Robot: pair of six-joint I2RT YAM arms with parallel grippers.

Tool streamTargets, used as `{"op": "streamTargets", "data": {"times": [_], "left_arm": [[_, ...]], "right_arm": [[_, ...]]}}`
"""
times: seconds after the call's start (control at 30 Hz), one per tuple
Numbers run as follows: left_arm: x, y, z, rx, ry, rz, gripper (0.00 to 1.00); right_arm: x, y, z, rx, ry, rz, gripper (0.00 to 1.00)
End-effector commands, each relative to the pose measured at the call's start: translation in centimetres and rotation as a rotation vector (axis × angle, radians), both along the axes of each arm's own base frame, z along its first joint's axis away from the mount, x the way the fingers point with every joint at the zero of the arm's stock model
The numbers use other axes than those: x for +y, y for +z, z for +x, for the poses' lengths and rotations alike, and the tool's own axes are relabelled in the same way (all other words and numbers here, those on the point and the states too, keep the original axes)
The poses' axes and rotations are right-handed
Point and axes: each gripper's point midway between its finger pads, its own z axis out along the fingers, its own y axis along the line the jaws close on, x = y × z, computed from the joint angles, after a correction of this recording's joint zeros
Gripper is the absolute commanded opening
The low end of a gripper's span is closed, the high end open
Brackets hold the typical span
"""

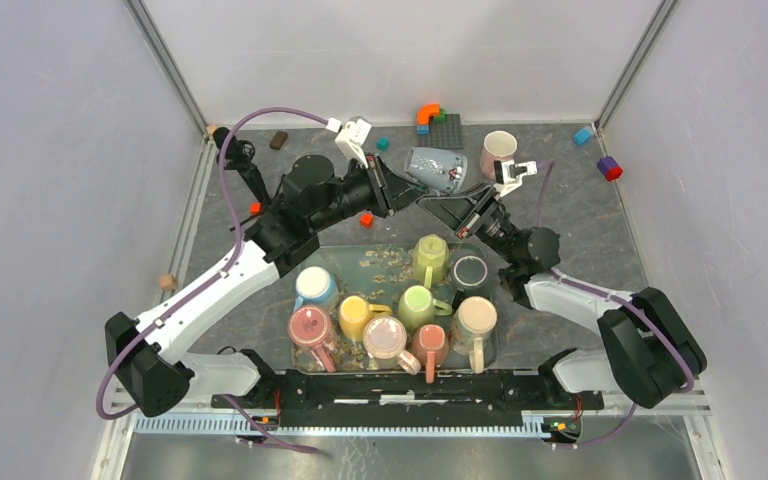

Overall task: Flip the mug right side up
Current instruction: Turn over the cup on the tray.

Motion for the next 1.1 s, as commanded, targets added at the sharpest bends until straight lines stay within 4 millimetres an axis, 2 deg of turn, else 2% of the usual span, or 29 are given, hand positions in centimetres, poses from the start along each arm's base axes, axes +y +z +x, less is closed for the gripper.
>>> {"op": "streamTargets", "data": {"times": [0.0,0.1,0.17,0.2,0.33,0.63,0.77,0.87,1.07], "left_arm": [[0.2,1.4,-1.4,-0.041,-0.039,-0.042,0.03],[0.3,1.1,-1.4,-0.043,-0.038,-0.032,0.11],[0.4,1.1,-1.5,-0.047,-0.036,-0.028,0.25],[0.5,1.1,-1.5,-0.048,-0.031,-0.025,0.34],[1.1,0.9,-1.1,-0.061,0.004,0.000,0.55],[3.4,-1.2,-1.1,-0.064,0.078,0.113,0.89],[4.6,-2.2,-1.2,-0.061,0.116,0.163,0.99],[5.2,-3.1,-1.4,-0.053,0.124,0.201,1.00],[6.6,-4.7,-2.0,-0.030,0.135,0.292,1.00]], "right_arm": [[-0.1,2.9,-0.3,-0.107,-0.039,0.012,0.01],[-0.1,2.7,0.0,-0.109,-0.061,-0.015,0.00],[0.0,2.4,0.1,-0.109,-0.076,-0.037,0.00],[0.0,2.4,0.2,-0.114,-0.089,-0.049,0.00],[-0.1,2.0,0.8,-0.118,-0.143,-0.109,0.00],[-0.9,0.3,3.5,-0.085,-0.311,-0.326,0.00],[-1.5,-0.4,5.4,-0.070,-0.408,-0.477,0.00],[-2.6,-1.5,7.3,-0.053,-0.499,-0.636,0.00],[-6.8,-2.9,11.1,-0.002,-0.690,-0.901,0.00]]}}
